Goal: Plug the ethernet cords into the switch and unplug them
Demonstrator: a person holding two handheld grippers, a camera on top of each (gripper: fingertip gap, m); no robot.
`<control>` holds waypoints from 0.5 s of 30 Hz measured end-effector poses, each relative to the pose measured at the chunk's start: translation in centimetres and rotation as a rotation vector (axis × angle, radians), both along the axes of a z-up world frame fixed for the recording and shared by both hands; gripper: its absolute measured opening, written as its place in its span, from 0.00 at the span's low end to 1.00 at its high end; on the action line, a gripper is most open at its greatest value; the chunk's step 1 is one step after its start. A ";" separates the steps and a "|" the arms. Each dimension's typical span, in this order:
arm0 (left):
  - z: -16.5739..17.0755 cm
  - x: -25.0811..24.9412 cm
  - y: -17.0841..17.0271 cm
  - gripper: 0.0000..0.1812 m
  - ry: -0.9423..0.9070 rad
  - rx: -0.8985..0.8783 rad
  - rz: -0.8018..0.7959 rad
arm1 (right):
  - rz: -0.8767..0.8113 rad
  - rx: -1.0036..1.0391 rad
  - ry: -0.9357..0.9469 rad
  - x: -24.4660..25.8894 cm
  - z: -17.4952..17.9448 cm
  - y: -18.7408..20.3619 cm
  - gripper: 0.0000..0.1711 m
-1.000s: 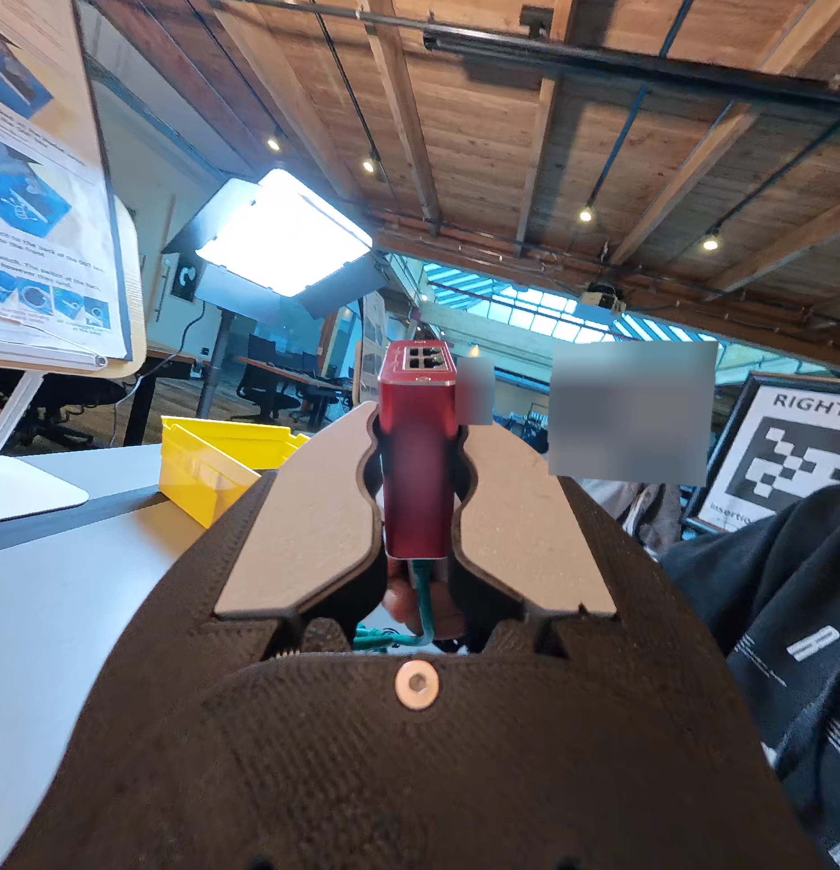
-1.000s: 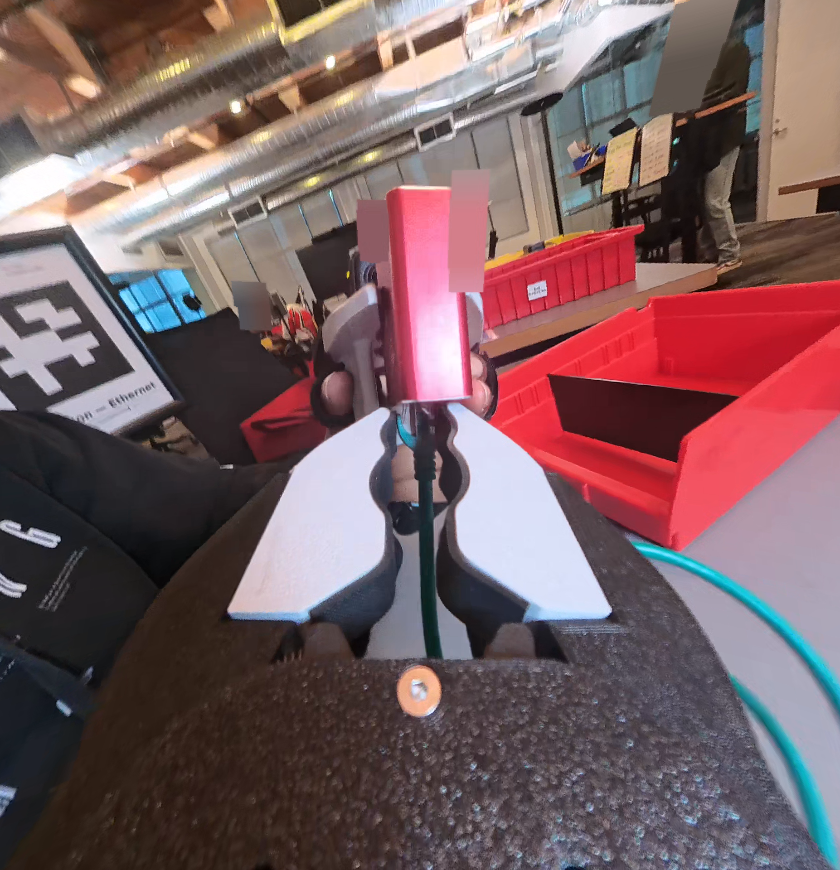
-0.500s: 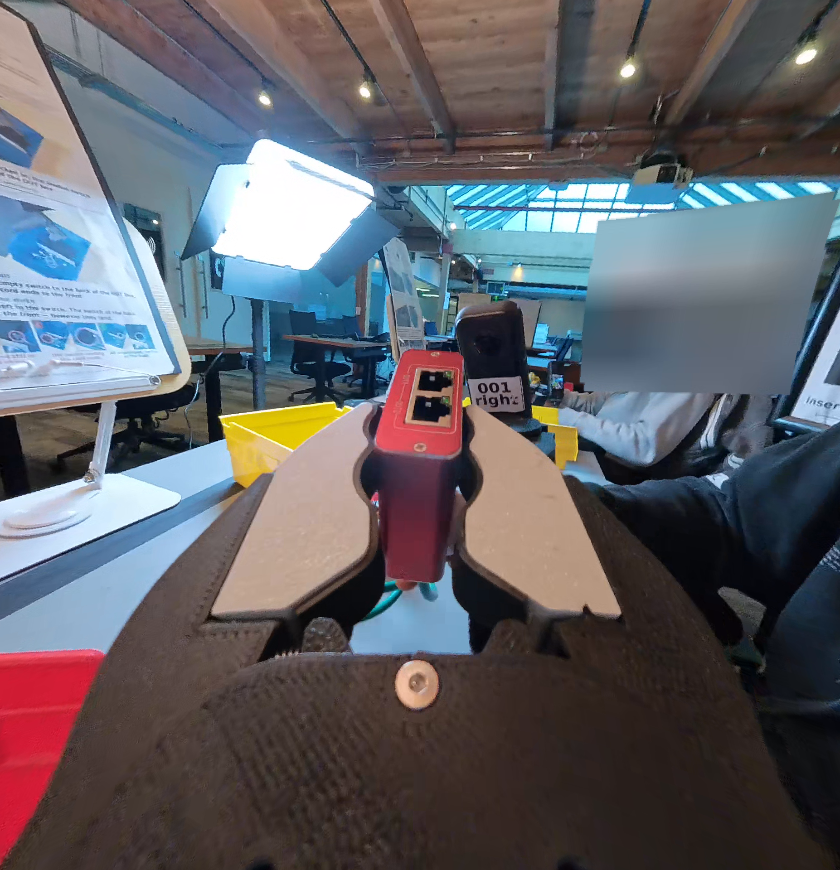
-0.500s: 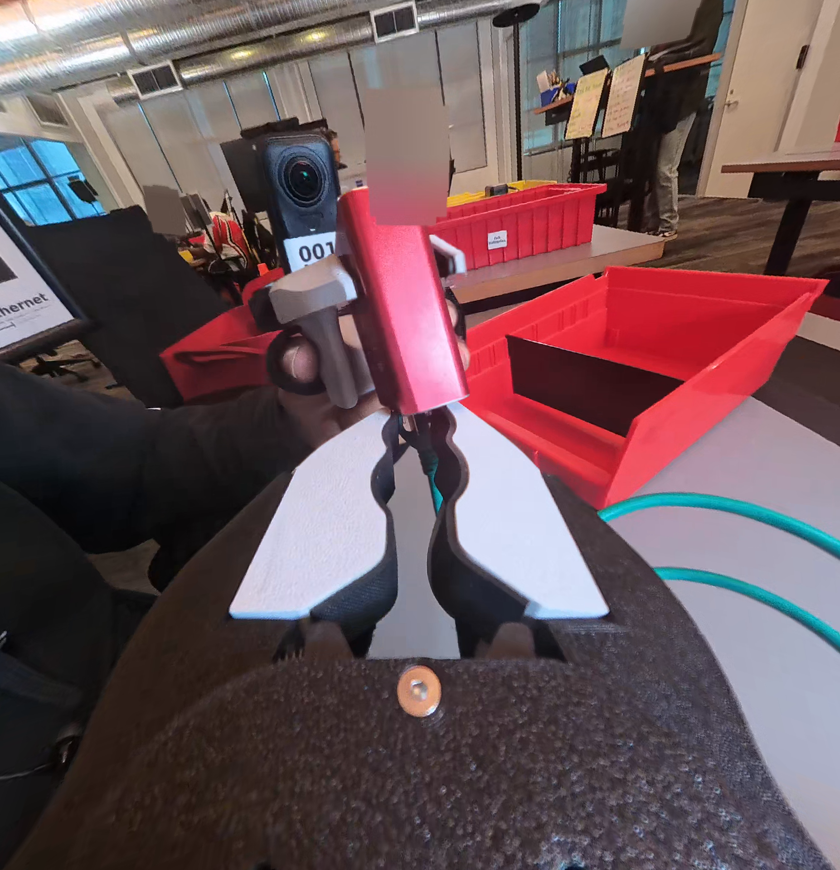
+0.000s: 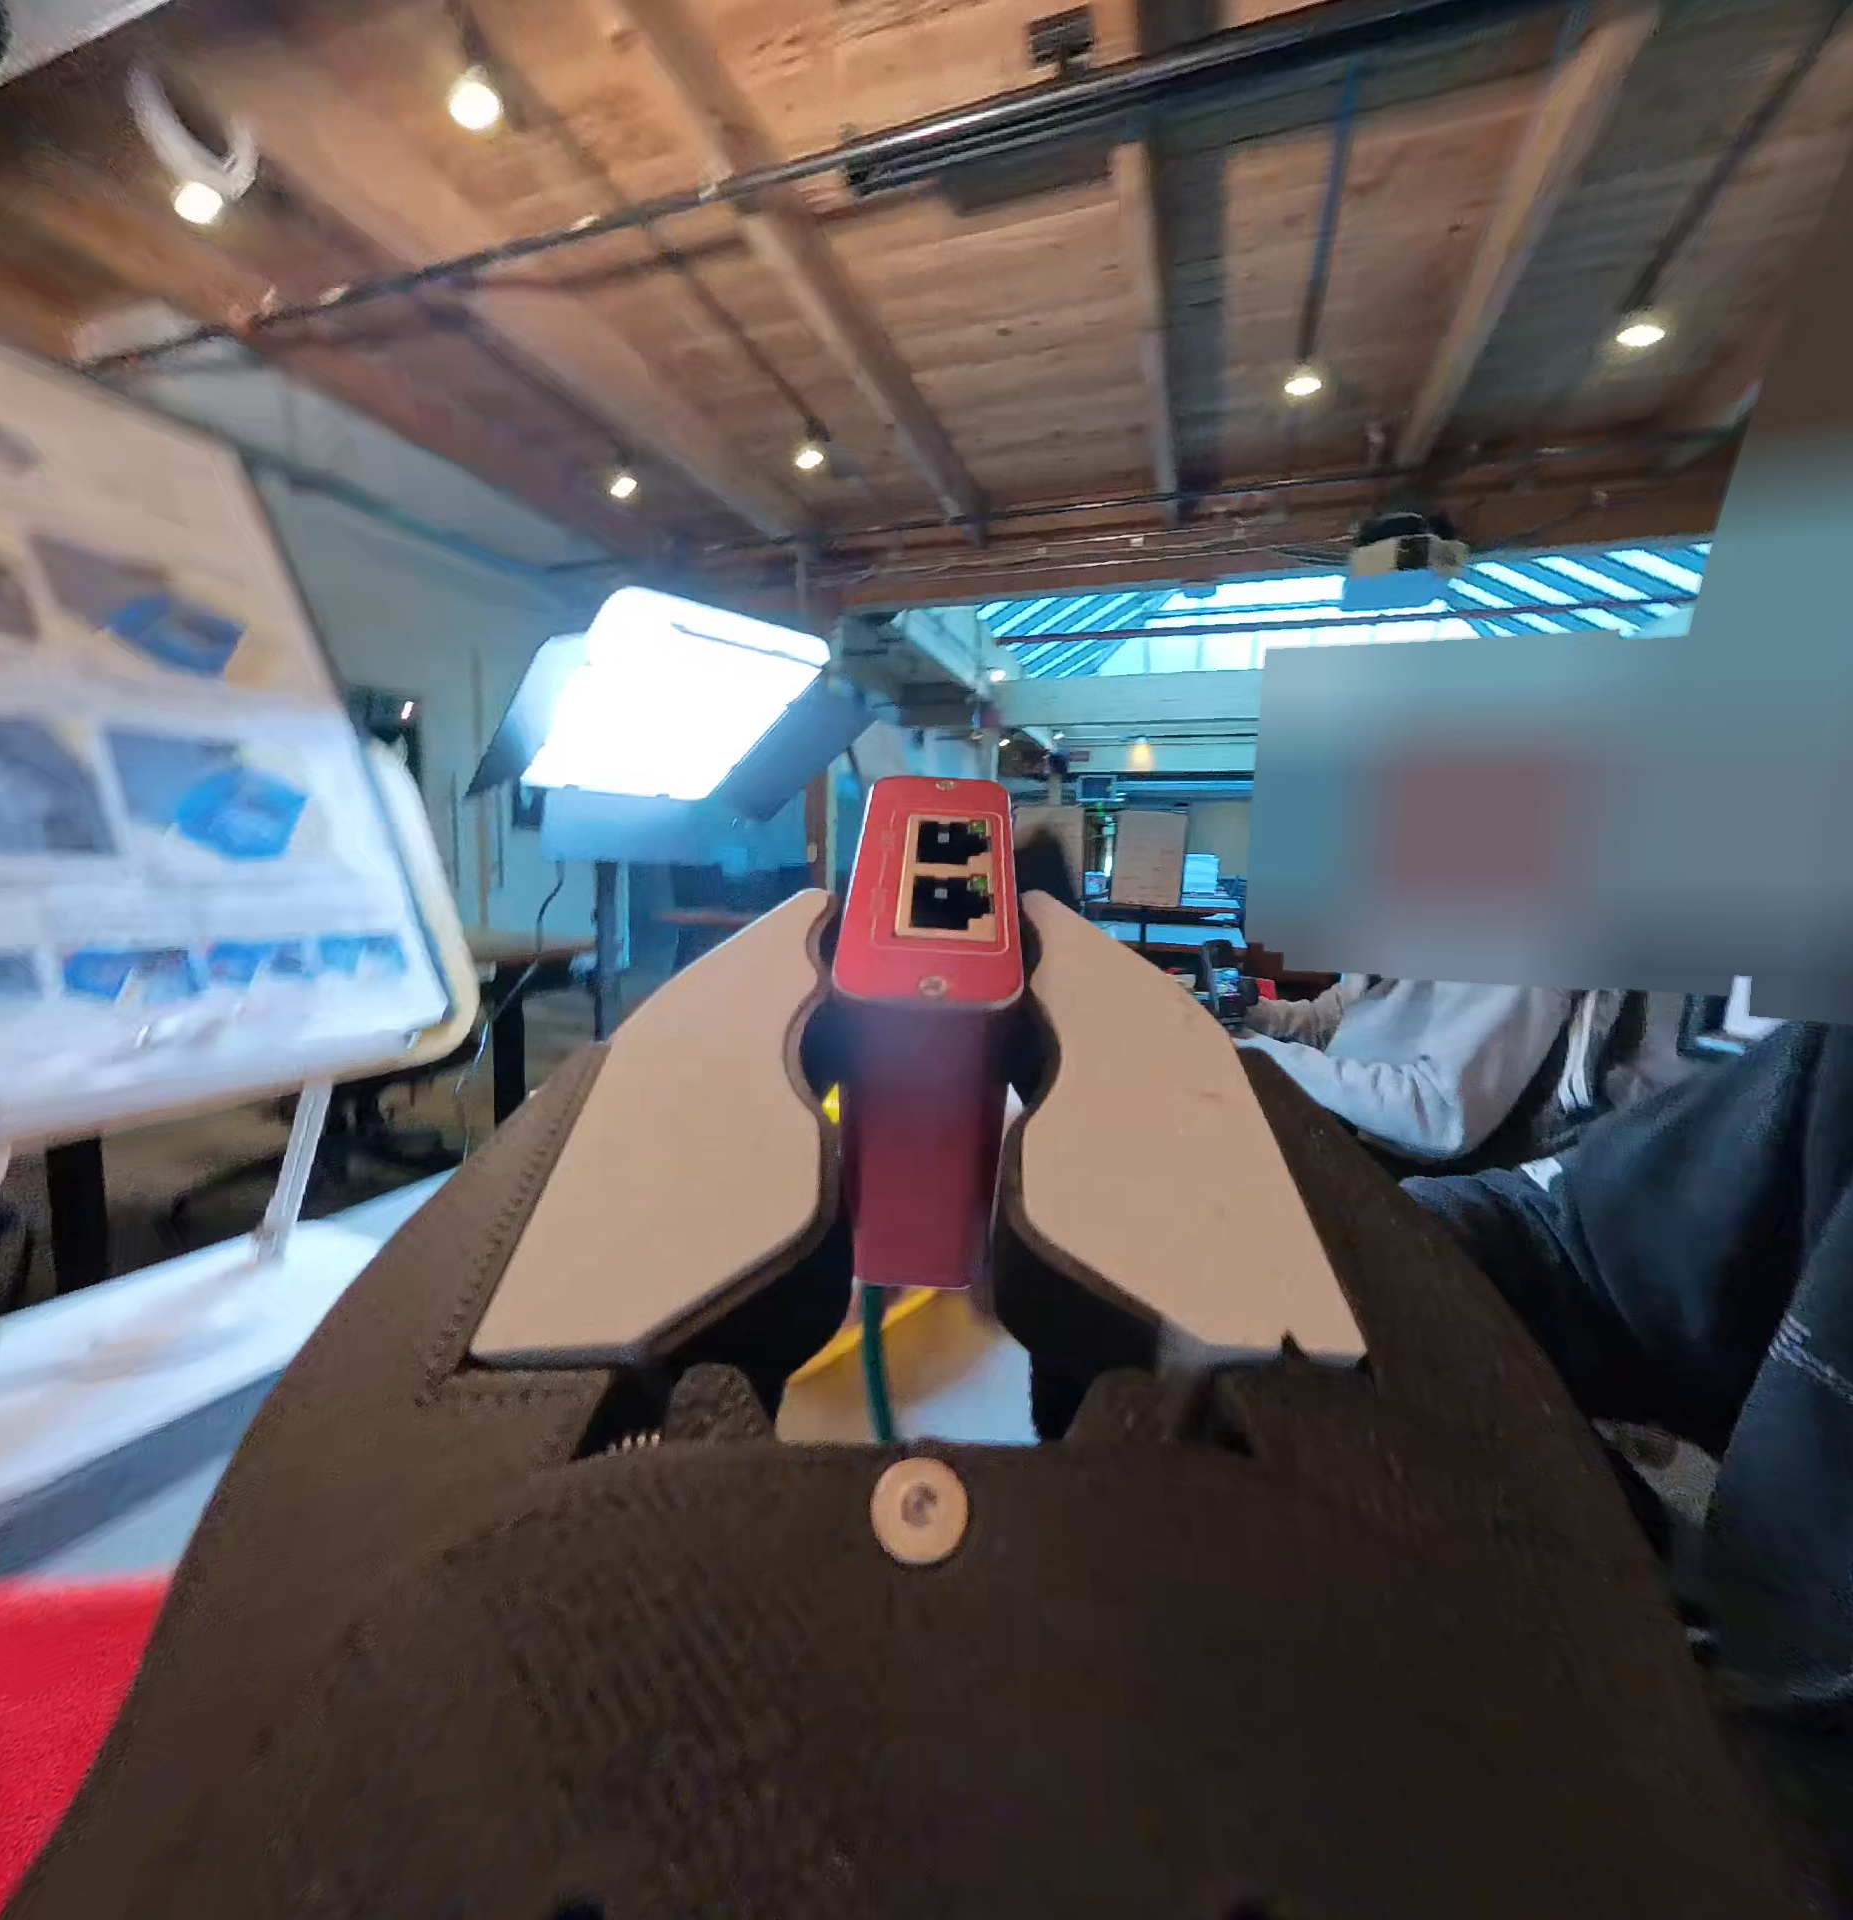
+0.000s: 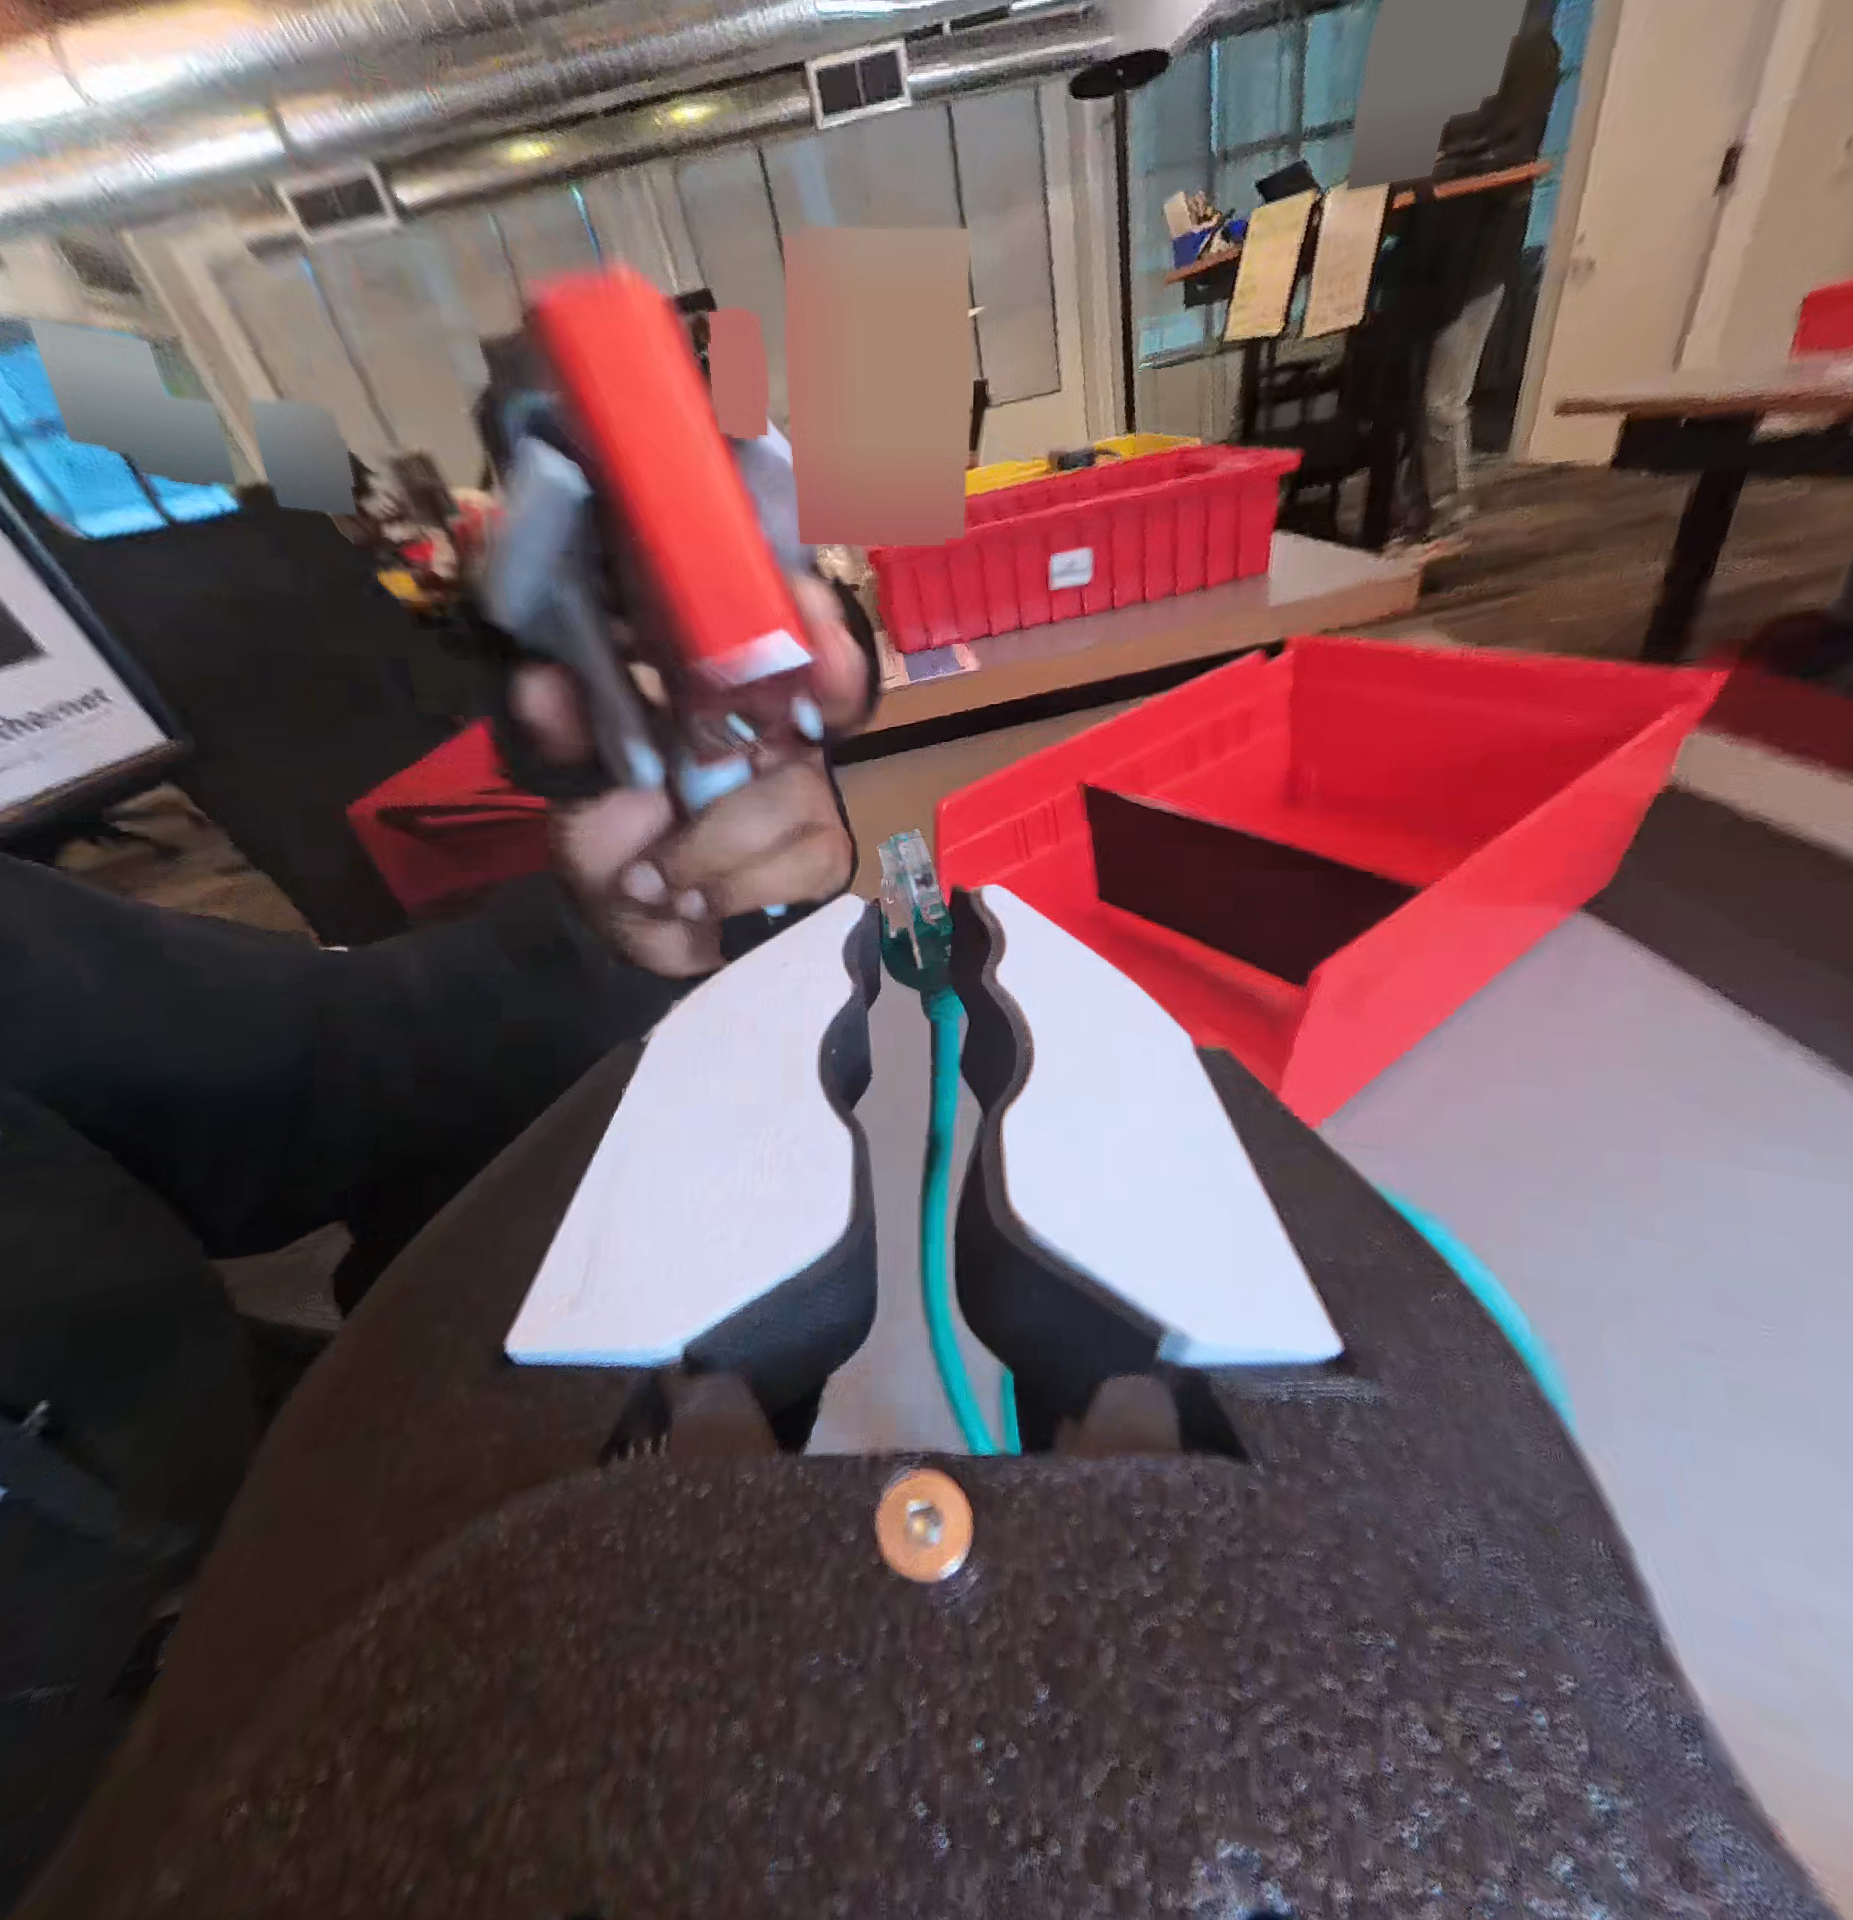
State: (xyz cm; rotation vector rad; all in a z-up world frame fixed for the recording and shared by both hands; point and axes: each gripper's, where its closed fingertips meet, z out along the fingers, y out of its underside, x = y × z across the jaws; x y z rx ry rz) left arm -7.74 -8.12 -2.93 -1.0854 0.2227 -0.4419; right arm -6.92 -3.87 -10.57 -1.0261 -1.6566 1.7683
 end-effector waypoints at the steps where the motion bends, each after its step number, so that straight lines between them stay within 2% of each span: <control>1: -0.7 -1.2 0.5 0.16 -0.047 -0.044 0.004 | -0.031 0.047 0.028 0.4 1.4 0.7 0.07; 5: -2.1 -3.2 1.5 0.16 -0.185 -0.080 -0.046 | -0.175 0.159 0.082 2.8 6.7 5.3 0.07; 10: -4.0 -1.8 3.1 0.16 -0.129 -0.164 -0.052 | -0.474 0.251 0.116 6.4 11.5 13.3 0.07; 13: -4.6 -1.0 3.6 0.16 -0.099 -0.187 -0.061 | -0.617 0.254 0.077 7.4 11.3 17.7 0.07; 15: -5.0 -0.8 3.8 0.16 -0.091 -0.203 -0.064 | -0.706 0.249 -0.015 7.4 8.7 21.3 0.07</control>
